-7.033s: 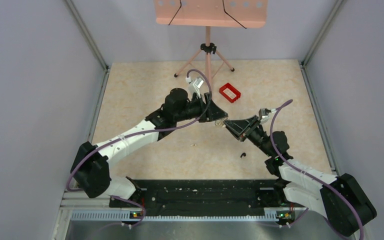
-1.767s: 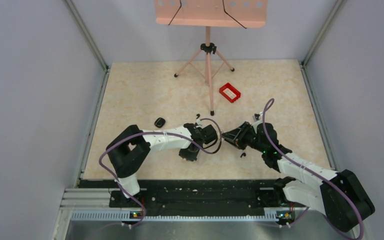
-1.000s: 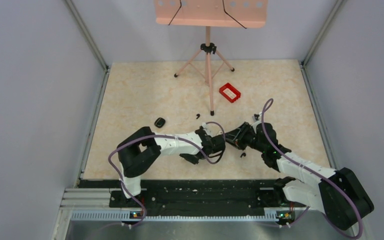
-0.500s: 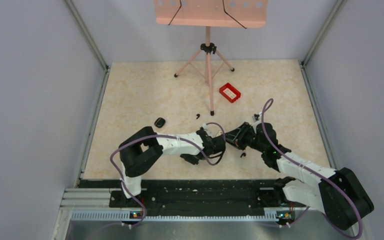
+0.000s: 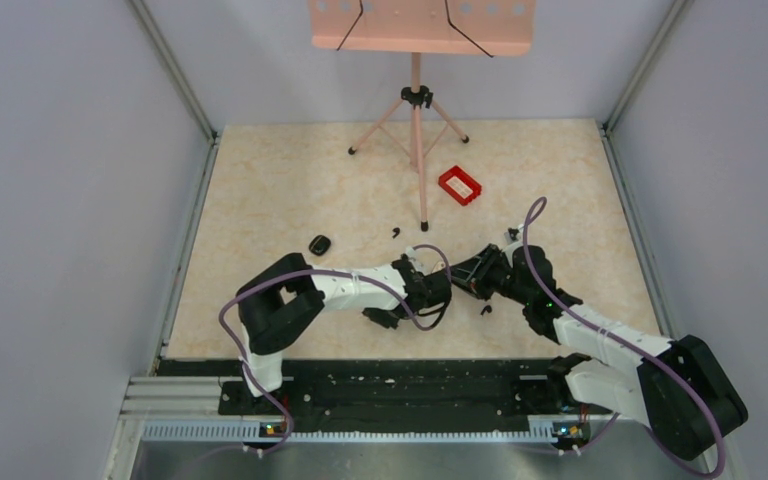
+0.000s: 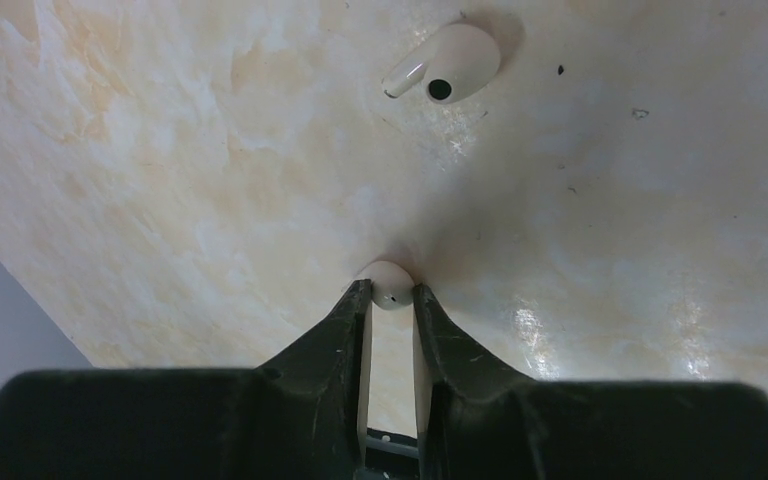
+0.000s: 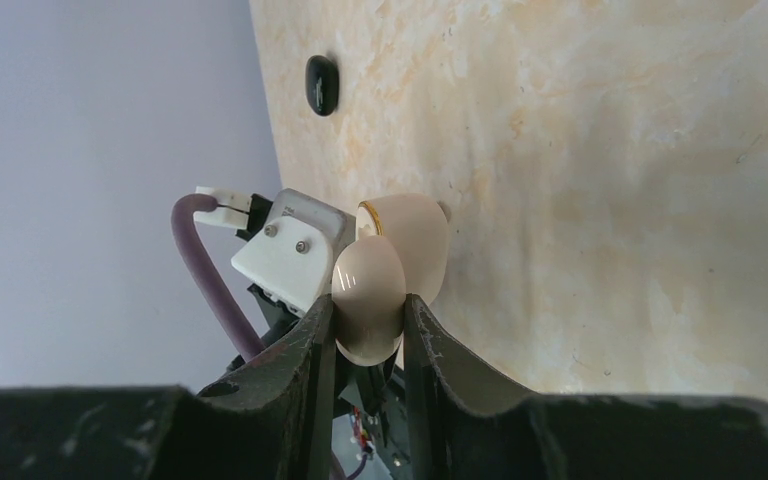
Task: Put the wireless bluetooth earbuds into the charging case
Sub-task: Adjust the left earbud at the center of the board.
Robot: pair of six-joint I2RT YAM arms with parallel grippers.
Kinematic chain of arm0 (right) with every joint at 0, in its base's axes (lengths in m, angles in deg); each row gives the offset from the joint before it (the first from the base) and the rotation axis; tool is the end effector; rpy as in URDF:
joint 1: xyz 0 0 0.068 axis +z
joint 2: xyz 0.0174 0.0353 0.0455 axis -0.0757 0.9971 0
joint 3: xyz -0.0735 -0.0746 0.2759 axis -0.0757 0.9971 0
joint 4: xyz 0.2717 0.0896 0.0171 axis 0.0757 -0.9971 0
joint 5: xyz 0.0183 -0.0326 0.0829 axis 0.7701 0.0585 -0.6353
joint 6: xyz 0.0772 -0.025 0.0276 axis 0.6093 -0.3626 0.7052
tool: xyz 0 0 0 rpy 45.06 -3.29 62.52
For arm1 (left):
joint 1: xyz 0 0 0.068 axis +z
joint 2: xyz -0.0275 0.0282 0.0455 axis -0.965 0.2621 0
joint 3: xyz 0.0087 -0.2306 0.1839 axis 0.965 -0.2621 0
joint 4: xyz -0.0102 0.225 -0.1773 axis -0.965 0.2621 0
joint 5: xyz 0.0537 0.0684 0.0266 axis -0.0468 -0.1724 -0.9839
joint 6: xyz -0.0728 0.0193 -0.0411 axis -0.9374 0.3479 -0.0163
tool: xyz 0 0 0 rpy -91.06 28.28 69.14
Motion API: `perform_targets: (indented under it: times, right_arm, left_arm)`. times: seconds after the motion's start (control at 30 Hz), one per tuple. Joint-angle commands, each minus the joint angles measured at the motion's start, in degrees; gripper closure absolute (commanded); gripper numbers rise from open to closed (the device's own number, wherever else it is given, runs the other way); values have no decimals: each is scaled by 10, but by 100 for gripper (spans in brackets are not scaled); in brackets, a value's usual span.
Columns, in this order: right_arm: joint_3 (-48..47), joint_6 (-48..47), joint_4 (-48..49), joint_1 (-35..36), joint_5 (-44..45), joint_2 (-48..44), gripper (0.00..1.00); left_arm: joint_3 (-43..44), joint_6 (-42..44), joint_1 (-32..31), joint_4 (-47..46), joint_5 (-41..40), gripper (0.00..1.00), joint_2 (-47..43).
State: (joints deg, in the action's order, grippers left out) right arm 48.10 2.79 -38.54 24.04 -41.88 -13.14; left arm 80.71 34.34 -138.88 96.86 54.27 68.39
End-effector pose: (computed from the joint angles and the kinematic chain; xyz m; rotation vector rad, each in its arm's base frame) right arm 0.2110 0.1402 0.1622 0.5978 2.1684 1.3579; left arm 0.1856 -0.2939 0.1198 0.6544 2.6474 0.5582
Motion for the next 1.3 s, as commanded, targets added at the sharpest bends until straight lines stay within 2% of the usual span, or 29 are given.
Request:
perform_targets:
  times: [0.0, 0.4, 0.57, 0.7, 0.83, 0.9, 1.03, 1.17, 1.27]
  right_arm:
    - [-22, 2, 35, 6, -9, -3, 100]
    - [-45, -38, 0, 6, -27, 1, 100]
    - [-111, -125, -70, 0, -114, 27, 100]
    - [-161, -201, -115, -11, -219, 59, 100]
    - [-191, -244, -178, -14, -214, 74, 100]
    - [-195, -246, -195, -20, -195, 74, 100]
    - [-193, -256, -254, -41, -139, 45, 100]
    - [-204, -300, -360, -63, -68, 9, 100]
    - [-195, -309, -394, -79, -47, -16, 100]
  left_arm:
    - [1, 17, -1, -23, 19, 83, -54]
    - [19, 115, 121, -95, 272, 83, -297]
    - [7, 163, 171, -152, 397, 84, -358]
    - [-8, 176, 194, -196, 483, 85, -385]
    - [-19, 171, 203, -230, 489, 85, -385]
    - [-15, 169, 204, -220, 461, 84, -363]
    - [-14, 145, 201, -191, 464, 80, -309]
    - [-53, 108, 181, -228, 453, 71, -283]
    - [-61, 89, 170, -241, 448, 63, -242]
